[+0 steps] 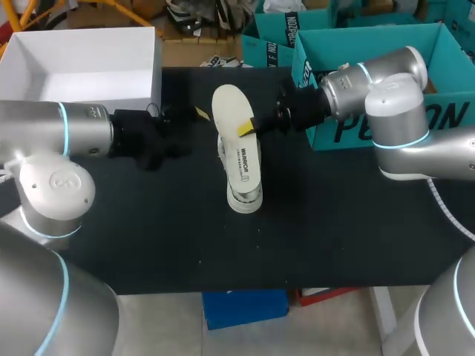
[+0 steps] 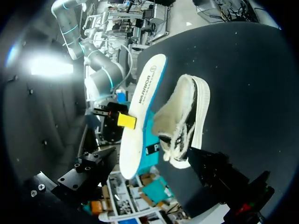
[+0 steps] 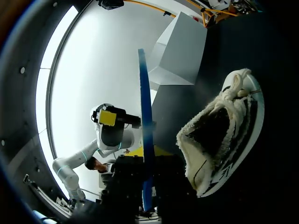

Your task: Take the shoe out of the shoebox, open the shoe tongue, remove and reinsert the insole, then place the shoe into the shoebox

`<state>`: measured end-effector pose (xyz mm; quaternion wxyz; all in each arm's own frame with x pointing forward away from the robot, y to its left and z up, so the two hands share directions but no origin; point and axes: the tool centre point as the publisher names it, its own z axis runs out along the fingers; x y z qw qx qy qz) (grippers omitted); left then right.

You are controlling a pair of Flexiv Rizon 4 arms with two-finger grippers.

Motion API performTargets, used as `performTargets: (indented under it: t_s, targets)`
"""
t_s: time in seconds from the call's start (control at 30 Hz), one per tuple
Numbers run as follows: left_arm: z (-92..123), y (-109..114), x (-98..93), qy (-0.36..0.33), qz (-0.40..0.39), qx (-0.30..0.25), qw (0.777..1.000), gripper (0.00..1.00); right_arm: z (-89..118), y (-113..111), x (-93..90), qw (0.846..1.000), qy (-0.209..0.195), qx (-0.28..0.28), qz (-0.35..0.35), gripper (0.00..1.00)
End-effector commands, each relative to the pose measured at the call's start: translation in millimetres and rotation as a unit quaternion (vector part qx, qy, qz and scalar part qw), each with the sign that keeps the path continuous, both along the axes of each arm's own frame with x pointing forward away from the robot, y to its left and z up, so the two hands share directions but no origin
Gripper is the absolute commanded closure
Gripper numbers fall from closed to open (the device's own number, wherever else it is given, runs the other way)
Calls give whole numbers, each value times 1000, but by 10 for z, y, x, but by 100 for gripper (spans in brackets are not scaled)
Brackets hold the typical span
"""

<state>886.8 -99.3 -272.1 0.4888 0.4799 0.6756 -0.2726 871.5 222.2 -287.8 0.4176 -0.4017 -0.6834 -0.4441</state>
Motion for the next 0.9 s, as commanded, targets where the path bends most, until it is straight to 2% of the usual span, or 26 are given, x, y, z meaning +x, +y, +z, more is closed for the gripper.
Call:
performTargets:
  t_s: [0.03,0.13,0.17,0.9]
  targets:
    - [-56,-18,15,-65,-20,-161,985,0,-9,8,5,1000,0,0,0,100]
    - [-58,-66,-10,-56,-22,-162,985,0,-9,8,5,1000,0,0,0,100]
    - [-57,-85,-20,-48,-13,-147,988,0,-9,8,5,1000,0,0,0,100]
    - [-65,-118,-43,-42,-11,-148,988,0,-9,8,5,1000,0,0,0,100]
